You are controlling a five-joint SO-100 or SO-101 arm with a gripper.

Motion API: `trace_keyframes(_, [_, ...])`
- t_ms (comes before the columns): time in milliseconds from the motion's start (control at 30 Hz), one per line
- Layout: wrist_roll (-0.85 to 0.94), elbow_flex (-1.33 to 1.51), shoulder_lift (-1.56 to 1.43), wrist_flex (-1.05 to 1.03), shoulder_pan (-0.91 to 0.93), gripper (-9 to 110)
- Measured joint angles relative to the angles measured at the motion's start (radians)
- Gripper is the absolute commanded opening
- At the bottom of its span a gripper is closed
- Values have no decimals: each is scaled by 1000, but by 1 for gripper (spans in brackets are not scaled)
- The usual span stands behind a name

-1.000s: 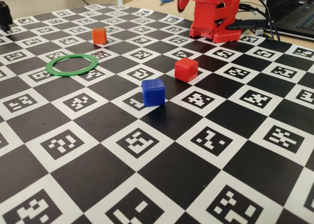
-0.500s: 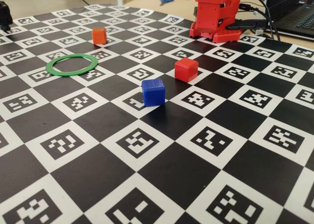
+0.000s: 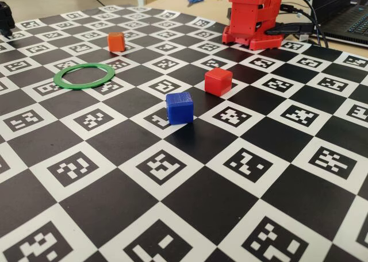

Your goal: Grab the red cube then put it in the green circle then put the blue cube on top and finally the orange cube on top

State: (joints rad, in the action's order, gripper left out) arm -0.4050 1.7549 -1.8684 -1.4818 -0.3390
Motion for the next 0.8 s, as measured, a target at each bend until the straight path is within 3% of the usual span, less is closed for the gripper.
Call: trace_keyframes(800, [0,138,193,183,-67,42])
